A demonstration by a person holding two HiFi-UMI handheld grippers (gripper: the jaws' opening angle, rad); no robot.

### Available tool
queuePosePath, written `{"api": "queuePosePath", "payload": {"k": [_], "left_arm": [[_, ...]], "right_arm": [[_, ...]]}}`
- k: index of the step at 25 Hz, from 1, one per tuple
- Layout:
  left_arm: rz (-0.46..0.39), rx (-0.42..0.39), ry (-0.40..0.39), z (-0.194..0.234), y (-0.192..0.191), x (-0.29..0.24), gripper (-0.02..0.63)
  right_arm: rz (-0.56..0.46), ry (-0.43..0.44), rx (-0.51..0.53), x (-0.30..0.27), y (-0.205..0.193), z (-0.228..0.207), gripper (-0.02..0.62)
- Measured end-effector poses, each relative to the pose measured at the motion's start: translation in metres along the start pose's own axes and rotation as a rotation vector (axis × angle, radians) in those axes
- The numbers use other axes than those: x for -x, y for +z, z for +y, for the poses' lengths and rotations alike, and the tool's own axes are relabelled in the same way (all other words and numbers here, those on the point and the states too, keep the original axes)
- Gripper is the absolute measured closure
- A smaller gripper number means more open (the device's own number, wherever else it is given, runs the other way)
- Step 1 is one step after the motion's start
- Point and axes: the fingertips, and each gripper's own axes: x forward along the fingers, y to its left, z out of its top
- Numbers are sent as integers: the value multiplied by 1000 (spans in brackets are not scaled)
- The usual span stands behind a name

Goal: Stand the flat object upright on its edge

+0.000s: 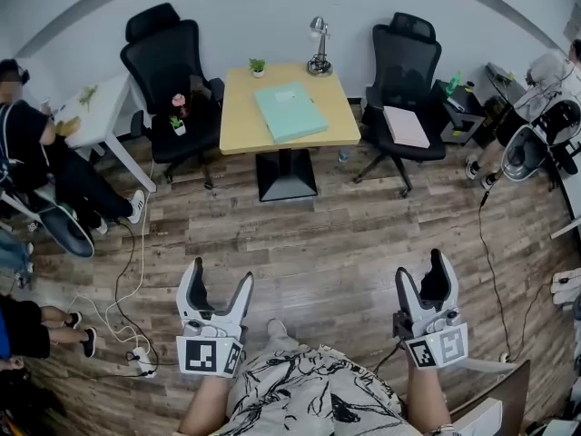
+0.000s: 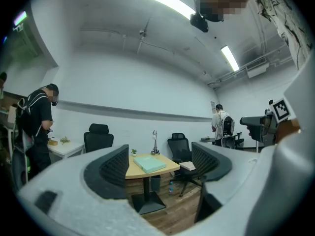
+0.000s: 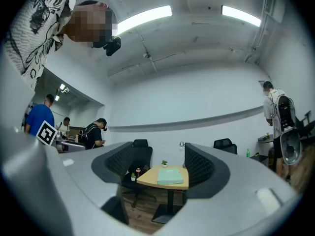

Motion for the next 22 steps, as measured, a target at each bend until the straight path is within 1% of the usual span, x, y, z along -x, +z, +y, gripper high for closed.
{"api": "queuePosePath", "payload": {"k": [2,7,9,12,15,18,22], "left_arm": [[3,0,-1,7,-1,-2,196],[-21,17,-17,26,2,-6,195],[-13,33,-36,37,-1,-10,193],[-2,79,-59,52,-10,-12,189],[14,81,-71,63,-16,-18,189],[23,82,-77,67,-18,-27,188],[30,95,-60,73,-24,-45,187]], "right_arm": [[5,5,9,-6,-2,5,258],[-6,1,1,-21,-5,19,241],[-13,-1,0,-29,-5,28,238],[-14,-9,1,-35,-10,43,236],[6,-12,-4,-42,-23,52,236],[27,-11,0,-48,-29,51,236],[19,-46,-39,-63,-36,30,236]]}}
